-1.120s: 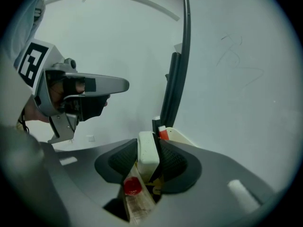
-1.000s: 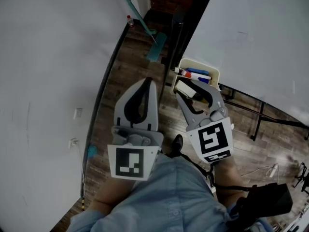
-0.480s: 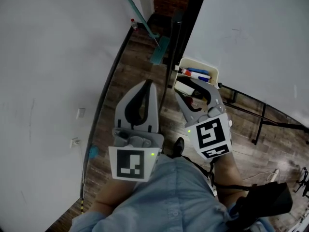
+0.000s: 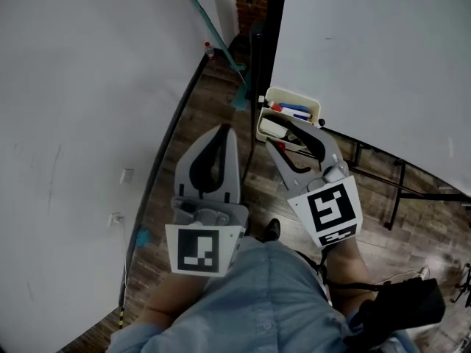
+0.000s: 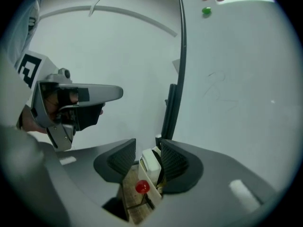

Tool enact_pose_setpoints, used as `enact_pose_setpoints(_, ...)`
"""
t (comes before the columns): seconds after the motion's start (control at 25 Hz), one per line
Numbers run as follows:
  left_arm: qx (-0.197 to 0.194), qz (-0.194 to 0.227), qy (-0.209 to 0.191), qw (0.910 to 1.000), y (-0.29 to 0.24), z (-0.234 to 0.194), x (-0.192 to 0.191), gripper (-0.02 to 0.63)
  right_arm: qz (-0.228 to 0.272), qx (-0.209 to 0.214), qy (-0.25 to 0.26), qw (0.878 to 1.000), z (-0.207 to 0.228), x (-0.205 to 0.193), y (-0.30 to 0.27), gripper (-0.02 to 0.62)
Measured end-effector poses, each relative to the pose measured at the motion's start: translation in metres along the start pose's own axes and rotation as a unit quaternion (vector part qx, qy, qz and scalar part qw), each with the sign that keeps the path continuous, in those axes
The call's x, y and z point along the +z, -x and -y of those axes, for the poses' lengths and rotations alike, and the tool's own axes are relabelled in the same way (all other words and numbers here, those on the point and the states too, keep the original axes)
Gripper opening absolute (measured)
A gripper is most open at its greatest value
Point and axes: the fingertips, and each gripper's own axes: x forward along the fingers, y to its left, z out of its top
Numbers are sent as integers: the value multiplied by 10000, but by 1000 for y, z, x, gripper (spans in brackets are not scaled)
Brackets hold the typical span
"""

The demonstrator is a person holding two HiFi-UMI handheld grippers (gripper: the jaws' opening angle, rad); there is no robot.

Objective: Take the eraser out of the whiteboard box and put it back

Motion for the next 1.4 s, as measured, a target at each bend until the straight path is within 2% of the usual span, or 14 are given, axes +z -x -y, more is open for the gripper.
enact_pose_setpoints(0.2,-38,164,-119,9998,12,22,15,5,815,-277,-379,9956,15,29,40,101)
enact_pose_setpoints(0.28,-67,218,-155,9996,17,32,20,5,1197,-366,-489,9909,21,40,57,55)
enact_pose_setpoints(0.48,-163,284,-256,9991,29,56,30,5,1870,-417,-648,9793,24,63,95,2)
enact_pose_setpoints(0.88,-184,440,-355,9982,40,83,42,5,2132,-322,-502,9752,16,71,128,0)
enact_pose_setpoints(1.4,-220,483,-407,9978,33,89,45,5,2279,-295,-495,9720,20,77,132,0)
